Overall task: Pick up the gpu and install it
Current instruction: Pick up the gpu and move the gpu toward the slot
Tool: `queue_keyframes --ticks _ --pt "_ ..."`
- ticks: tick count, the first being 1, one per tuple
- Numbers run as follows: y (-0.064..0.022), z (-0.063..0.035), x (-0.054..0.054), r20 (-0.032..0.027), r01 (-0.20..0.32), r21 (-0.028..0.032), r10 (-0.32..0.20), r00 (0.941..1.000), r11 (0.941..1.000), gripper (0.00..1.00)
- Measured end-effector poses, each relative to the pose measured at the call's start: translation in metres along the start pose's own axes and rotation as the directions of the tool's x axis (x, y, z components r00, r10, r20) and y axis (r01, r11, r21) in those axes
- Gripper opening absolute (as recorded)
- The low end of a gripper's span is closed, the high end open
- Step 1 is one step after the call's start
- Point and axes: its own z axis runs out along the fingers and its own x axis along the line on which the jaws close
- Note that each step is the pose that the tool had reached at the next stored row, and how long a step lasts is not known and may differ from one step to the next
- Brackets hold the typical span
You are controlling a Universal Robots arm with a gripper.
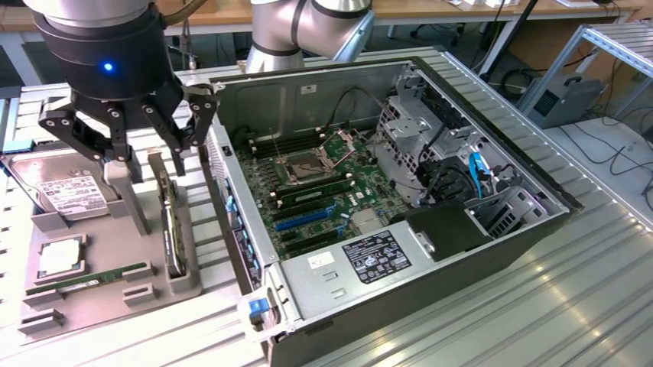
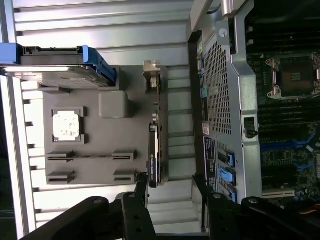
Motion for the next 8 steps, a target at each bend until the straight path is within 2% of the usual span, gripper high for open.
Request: queue_keyframes --ticks 5,8 --pt "-0.0001 0.0042 0.0 0.0 0.0 0.0 0.0 1.0 1.0 0.48" --pt "0.0008 0.018 0.001 0.0001 0.0 -0.0001 0.0 1.0 1.0 0.48"
